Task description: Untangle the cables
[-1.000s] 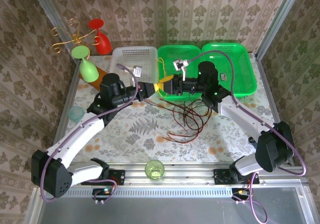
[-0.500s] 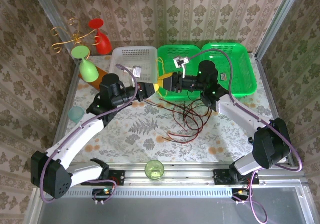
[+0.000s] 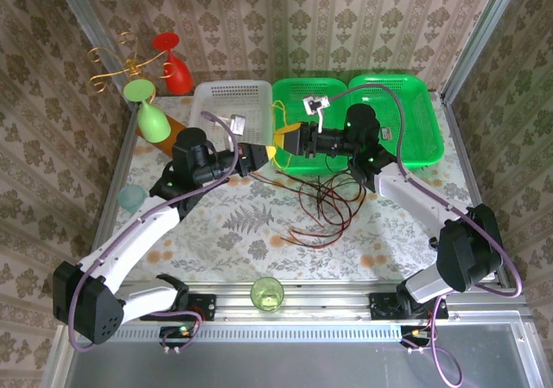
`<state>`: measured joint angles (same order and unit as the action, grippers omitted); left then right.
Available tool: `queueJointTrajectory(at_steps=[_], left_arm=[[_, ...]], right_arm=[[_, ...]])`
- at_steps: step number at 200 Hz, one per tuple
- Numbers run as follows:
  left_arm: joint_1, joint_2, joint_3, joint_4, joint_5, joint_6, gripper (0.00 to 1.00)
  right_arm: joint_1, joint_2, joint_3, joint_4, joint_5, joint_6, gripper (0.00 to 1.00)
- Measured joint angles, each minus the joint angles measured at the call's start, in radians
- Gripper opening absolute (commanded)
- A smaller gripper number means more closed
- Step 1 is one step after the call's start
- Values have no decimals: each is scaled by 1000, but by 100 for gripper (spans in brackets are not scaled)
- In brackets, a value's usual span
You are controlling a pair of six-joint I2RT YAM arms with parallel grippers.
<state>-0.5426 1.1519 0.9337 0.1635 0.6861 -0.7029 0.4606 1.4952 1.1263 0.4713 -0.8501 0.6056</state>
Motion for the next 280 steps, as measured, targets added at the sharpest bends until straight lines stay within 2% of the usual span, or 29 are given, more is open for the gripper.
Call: queueJointTrajectory(at_steps=[48,68,124,164,211,280], left_arm=[[0,0,0,0,6,0,0],[0,0,0,0,6,0,0],[0,0,0,-1,6,0,0],[0,0,0,-3,6,0,0],[0,0,0,-6,6,0,0],[2,0,0,-19,5,3,0]], right_arm=[[0,0,-11,-6,0,-8,30],[0,0,-11,-6,0,-10,24],[0,0,-11,-7,0,-11,27],[2,0,-11,-7,0,-15,21],[2,0,-11,-10,-10,-23,0],[2,-10,-11,-53,-4,-58,0]])
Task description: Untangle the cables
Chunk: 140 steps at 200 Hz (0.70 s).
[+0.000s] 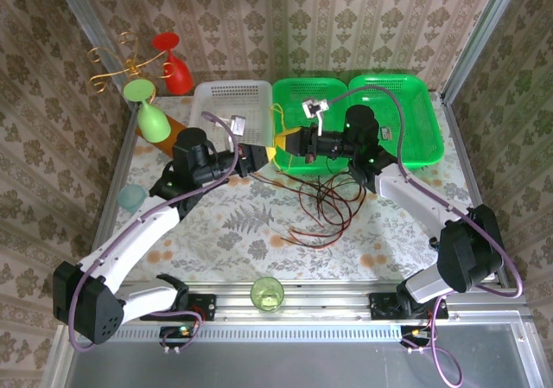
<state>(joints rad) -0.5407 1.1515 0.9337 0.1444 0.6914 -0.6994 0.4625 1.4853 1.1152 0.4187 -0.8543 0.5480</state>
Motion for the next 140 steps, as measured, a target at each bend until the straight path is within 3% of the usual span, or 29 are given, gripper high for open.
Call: queueJointTrajectory(at_steps=[140], left_arm=[[31,-35,3,-141,-43,72,0]], right_arm=[[-80,-185,-149,-91,119,-76,0]])
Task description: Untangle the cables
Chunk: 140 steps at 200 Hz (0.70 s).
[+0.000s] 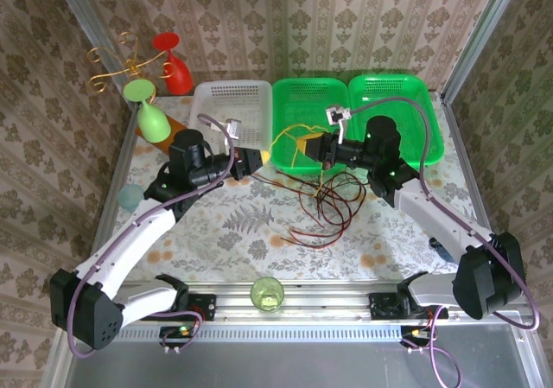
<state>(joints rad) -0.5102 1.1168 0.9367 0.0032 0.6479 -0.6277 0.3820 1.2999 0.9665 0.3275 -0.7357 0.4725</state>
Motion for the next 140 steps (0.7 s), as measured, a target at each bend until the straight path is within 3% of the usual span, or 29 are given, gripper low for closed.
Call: queueJointTrajectory(at_steps=[58,120,140], left_arm=[[-153,58,299,-447,-315,332,0],[-274,164,366,-716,-636,573,0],[-282,170,383,-753,-677,615,0]], right_arm=[[-18,-84,-2,-83,110,-50,0],[-24,-111,2,-258,296,-141,0],[-26,-117,18,-302,321,-182,0]])
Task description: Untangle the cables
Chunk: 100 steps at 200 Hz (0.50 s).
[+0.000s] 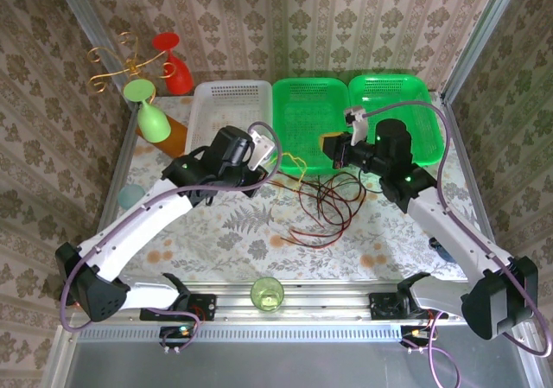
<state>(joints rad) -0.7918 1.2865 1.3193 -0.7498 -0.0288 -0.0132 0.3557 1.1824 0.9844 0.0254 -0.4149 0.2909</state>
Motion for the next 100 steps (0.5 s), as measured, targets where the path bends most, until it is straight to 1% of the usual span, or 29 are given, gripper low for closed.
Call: queueJointTrajectory(at_steps=[7,25,31,38,51,69,100], left_arm=[[0,-1,6,-5,-1,8,0],[0,-1,16,-9,5,18,0],[0,-1,17,-10,8,18,0],[0,-1,17,-11,10,18,0],[0,-1,17,-10,15,18,0],[0,-1,17,-6,25,16,0],[0,-1,16,3,40,8,0]], right_arm=[[0,0,8,-8,-10,-10,8],[-1,13,35,-30,-67,-20,39],[-1,25,48,-32,-91,-14,45],[1,40,60,-27,-116,6,49],[12,62,63,-14,-133,55,52],[28,101,71,-24,-132,182,50],[43,174,89,-41,-134,417,51]])
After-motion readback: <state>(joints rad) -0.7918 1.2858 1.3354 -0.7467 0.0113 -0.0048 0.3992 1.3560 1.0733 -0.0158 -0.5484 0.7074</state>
